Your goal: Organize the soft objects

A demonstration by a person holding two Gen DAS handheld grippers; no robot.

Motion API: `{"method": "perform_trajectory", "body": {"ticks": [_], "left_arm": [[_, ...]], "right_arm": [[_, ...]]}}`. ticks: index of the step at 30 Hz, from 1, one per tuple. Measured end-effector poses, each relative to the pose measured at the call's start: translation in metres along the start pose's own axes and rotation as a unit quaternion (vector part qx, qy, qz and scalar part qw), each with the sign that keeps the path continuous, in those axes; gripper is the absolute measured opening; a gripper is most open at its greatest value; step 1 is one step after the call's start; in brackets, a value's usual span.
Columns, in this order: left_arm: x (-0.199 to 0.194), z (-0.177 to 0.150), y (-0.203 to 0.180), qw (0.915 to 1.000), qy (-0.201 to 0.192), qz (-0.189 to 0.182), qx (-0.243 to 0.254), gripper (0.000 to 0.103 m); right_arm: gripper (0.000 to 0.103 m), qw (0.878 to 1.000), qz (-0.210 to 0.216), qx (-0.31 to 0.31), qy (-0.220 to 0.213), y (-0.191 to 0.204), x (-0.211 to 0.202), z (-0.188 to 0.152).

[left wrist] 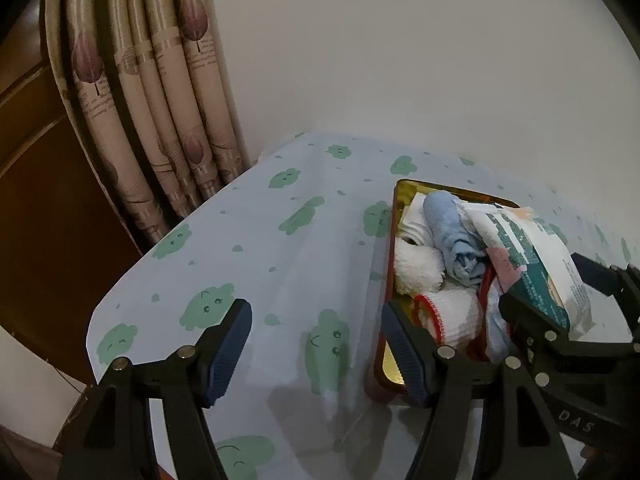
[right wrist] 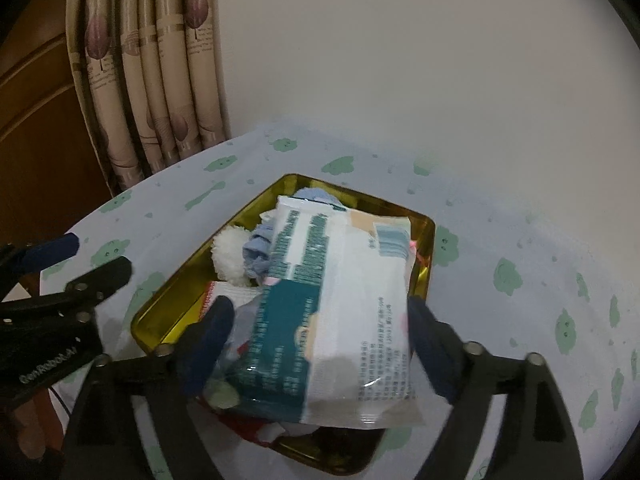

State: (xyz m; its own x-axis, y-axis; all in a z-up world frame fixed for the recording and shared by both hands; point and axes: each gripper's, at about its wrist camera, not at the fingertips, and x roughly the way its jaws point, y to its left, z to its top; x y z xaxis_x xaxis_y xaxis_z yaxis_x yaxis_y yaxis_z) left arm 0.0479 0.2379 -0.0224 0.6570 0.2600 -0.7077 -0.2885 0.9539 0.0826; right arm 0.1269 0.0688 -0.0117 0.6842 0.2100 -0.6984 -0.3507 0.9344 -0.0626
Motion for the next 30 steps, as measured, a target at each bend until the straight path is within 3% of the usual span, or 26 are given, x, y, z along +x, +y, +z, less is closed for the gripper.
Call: {"method": "perform_trajectory", "body": {"ticks": [8, 12, 24, 30], "left_arm": [[-0.003, 0.0, -0.002, 1.0, -0.006, -0.006, 0.001, 0.069], [-0.003, 0.0, -0.001, 1.0, -0.005, -0.007, 0.0, 0.069], [-0.006, -0.001, -0.002, 0.9999, -0.006, -0.013, -0.002, 0.069], [-0.008, -0.001, -0.004, 0.9999, -0.009, -0.013, 0.002, 0.069]], "right_arm": [[0.088, 1.0, -0.006, 0.008, -0.007, 0.0, -0.015, 0.0], [0.098, 0.999, -0.014, 0.025, -0.013, -0.004, -0.032, -0.009], [0.101, 0.996, -0.043, 0.083, -0.004, -0.015, -0.057, -0.051], [0.101, 0.996, -0.029, 0.086, 0.016, -0.015, -0.052, -0.056]]}}
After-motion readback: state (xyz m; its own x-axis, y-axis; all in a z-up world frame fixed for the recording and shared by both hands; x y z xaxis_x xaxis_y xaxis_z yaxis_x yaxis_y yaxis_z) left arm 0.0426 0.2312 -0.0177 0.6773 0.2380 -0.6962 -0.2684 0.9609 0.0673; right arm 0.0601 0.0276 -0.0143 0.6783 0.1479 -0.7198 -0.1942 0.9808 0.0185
